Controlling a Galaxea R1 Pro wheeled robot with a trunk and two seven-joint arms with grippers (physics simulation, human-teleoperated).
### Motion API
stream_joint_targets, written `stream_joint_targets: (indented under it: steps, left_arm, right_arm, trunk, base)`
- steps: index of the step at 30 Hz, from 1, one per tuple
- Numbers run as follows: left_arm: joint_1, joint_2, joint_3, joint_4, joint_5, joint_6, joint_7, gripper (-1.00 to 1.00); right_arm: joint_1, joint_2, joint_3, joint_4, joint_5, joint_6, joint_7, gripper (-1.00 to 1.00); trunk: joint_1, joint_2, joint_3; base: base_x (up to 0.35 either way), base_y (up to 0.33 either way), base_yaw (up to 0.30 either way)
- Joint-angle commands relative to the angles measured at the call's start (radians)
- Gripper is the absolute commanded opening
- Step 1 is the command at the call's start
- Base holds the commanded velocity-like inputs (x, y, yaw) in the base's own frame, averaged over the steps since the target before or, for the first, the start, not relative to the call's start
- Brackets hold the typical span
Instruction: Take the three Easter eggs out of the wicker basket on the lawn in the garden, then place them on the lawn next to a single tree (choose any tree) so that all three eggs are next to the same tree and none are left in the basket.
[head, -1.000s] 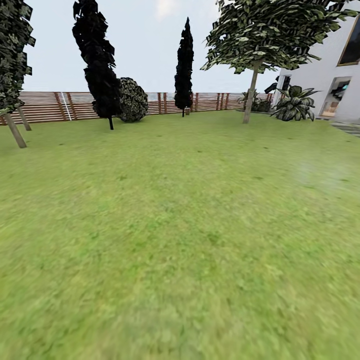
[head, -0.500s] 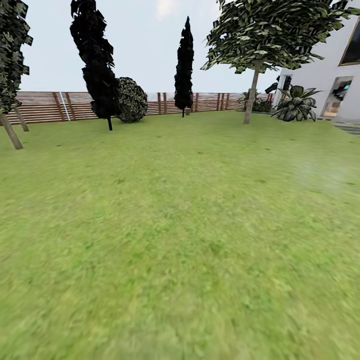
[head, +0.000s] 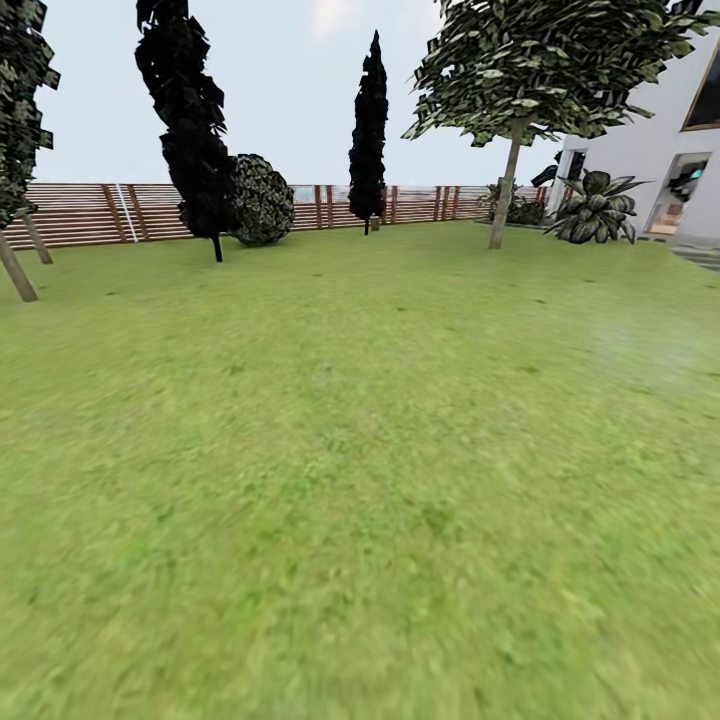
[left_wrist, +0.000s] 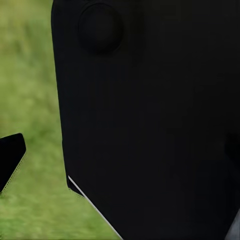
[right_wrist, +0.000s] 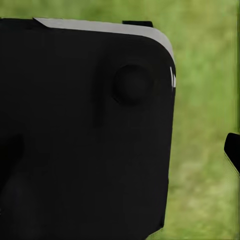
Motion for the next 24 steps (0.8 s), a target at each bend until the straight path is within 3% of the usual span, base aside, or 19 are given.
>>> stream_joint_targets:
  steps: [1, 24]
  left_arm:
    - [0.0, 0.0, 0.001, 0.0, 0.001, -0.001, -0.002, 1.0]
    - [0.0, 0.0, -0.001, 0.0, 0.002, -0.001, -0.002, 1.0]
  right_arm:
    - [0.0, 0.0, 0.001, 0.001, 0.0, -0.003, 0.0, 1.0]
    - [-0.001, 0.0, 0.001, 0.001, 0.0, -0.003, 0.0, 1.0]
  trunk:
    - [0.001, 0.0, -0.001]
    - [0.001, 0.0, -0.001]
  base:
    - [0.338, 0.0, 0.0]
    - [0.338, 0.0, 0.0]
